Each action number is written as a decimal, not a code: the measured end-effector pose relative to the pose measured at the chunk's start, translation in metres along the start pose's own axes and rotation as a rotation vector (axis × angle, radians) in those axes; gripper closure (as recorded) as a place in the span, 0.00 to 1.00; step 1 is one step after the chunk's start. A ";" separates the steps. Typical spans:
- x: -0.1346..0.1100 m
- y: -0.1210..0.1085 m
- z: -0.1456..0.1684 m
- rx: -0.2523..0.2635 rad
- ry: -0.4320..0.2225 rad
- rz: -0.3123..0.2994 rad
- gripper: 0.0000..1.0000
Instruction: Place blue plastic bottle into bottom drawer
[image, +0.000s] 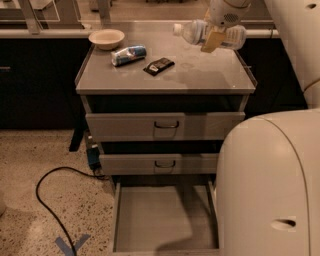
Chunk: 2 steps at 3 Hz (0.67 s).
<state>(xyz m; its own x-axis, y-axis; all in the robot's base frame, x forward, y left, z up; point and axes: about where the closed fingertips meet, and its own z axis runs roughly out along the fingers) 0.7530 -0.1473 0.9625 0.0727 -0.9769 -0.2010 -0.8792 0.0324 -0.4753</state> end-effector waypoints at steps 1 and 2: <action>-0.005 0.011 -0.015 -0.005 -0.015 -0.002 1.00; -0.013 0.035 -0.070 0.055 -0.091 0.059 1.00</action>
Offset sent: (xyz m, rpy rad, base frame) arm -0.1888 0.0140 -0.0014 0.2014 0.0577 -0.0445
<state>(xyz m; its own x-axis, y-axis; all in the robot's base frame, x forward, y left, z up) 0.6881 -0.1483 1.0080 0.0660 -0.9497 -0.3063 -0.8561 0.1038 -0.5062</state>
